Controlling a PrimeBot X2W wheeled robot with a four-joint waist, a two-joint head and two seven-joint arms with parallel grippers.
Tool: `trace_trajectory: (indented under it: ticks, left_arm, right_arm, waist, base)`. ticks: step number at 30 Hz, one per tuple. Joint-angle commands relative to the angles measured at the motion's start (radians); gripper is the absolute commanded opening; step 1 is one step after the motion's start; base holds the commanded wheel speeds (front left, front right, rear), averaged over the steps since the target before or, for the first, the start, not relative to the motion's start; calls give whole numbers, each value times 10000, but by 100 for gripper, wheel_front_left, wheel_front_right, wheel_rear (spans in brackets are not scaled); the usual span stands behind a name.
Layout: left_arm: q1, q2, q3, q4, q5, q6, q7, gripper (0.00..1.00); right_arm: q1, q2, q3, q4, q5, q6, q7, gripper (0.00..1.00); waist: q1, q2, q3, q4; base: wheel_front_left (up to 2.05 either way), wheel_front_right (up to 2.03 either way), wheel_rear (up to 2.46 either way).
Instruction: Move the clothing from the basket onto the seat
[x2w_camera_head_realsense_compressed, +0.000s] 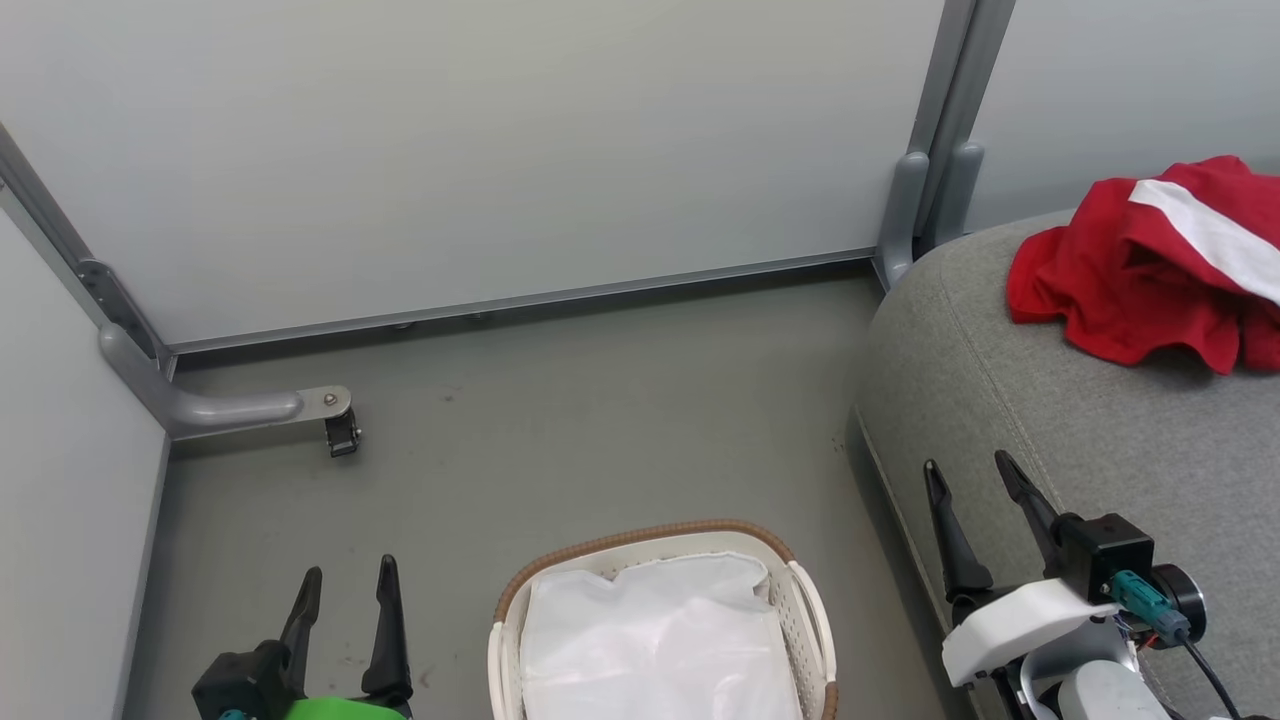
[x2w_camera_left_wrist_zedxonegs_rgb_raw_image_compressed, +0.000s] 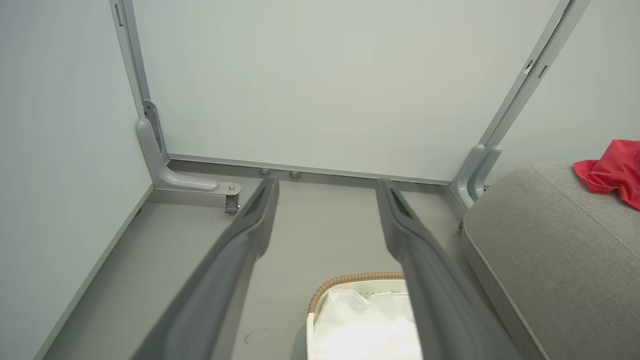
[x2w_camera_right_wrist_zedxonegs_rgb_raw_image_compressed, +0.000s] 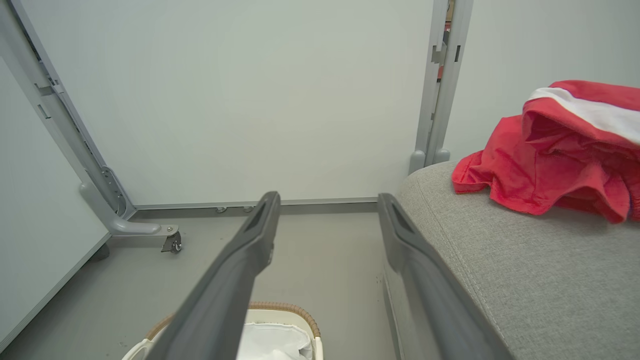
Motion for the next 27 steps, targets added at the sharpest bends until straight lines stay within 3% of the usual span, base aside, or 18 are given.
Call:
trace_trajectory:
  ticks: [1, 8, 9, 14, 27]
  left_arm:
    - [144, -2, -17, 17, -63, 60, -3, 100]
    - [137, -2, -94, 62, -129, 112, -4, 100]
    - [9, -2, -93, 65, -80, 71, 2, 0]
    - [14, -25, -75, 417, -203, 66, 43, 0]
    - [-309, -20, 256, 277, -2435, 2, 697, 0]
  right_arm:
    - [145, -37, 9, 30, 86, -15, -48, 100]
    - [102, -37, -8, 58, 54, -15, -48, 100]
    - [31, 0, -3, 23, 15, 0, 0, 0]
    - [204, 55, -14, 342, 146, 0, 61, 0]
    - [136, 40, -317, 206, 2646, -1, 707, 0]
  waist:
    - [1, 21, -16, 1]
    - [1, 21, -63, 25]
    - [1, 0, -64, 25]
    - [1, 0, -65, 27]
    - [1, 2, -34, 30]
  base:
    - [0, 0, 0]
    - [0, 0, 0]
    - [0, 0, 0]
    - [0, 0, 0]
    - [0, 0, 0]
